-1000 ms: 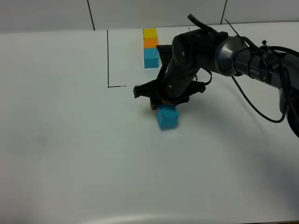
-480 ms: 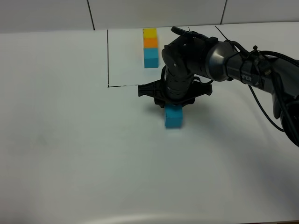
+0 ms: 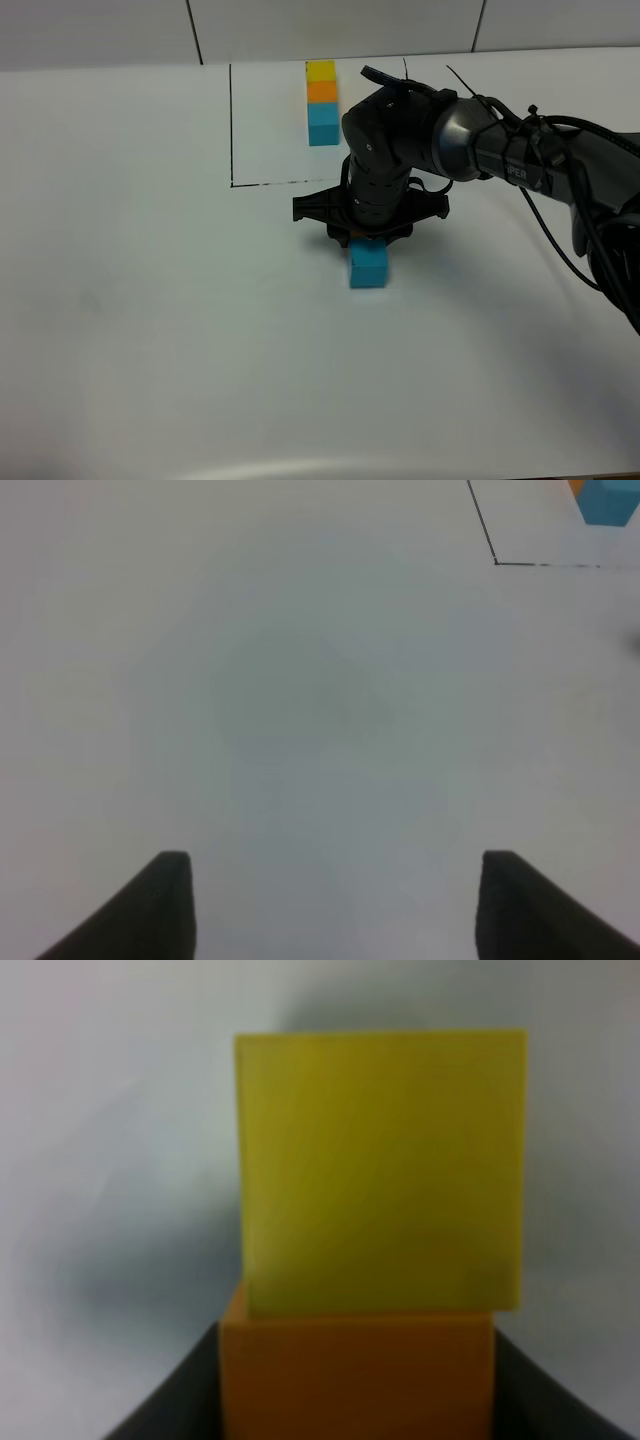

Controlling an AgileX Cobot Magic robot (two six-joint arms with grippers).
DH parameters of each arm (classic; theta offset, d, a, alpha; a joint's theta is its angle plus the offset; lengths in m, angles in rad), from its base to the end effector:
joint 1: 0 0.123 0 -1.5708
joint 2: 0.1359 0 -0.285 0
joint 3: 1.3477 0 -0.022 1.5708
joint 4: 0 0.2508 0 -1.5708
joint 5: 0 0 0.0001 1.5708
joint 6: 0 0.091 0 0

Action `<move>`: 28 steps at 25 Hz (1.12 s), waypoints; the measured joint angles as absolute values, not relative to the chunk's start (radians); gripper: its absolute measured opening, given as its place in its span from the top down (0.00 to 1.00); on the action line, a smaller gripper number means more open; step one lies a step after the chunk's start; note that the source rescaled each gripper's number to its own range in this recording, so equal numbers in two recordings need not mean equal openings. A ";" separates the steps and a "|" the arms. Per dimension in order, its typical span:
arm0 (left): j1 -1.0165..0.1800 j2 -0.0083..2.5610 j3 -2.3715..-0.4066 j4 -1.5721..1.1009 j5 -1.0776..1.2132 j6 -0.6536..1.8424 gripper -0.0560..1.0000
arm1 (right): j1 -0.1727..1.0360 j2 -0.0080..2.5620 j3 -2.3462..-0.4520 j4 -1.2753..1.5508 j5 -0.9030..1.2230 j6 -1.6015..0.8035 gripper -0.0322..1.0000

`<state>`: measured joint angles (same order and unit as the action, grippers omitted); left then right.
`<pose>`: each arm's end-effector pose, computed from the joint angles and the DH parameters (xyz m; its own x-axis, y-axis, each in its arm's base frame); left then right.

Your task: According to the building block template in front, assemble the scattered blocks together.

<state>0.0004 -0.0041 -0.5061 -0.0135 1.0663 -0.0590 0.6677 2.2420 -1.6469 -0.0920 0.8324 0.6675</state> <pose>-0.0064 -0.0011 0.2785 -0.4516 -0.0657 -0.8898 -0.0195 0.9978 -0.0637 0.3623 0.2778 0.1290 -0.9729 -0.0440 -0.2272 -0.0629 0.9951 0.0768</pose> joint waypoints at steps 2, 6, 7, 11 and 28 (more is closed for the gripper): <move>0.000 -0.004 -0.506 -0.014 1.066 -0.059 0.62 | 0.675 2.242 -1.647 -0.094 0.832 0.642 0.96; 0.000 -0.004 -0.506 -0.014 1.066 -0.059 0.62 | 0.687 2.242 -1.647 -0.088 0.832 0.578 0.96; 0.000 -0.004 -0.506 -0.014 1.066 -0.059 0.62 | 0.688 2.242 -1.647 -0.088 0.832 0.572 0.96; 0.000 -0.004 -0.506 -0.014 1.066 -0.059 0.62 | 0.690 2.242 -1.647 -0.087 0.832 0.559 0.96; 0.000 -0.004 -0.506 -0.014 1.066 -0.059 0.62 | 0.675 2.210 -1.647 -0.084 0.834 0.537 0.00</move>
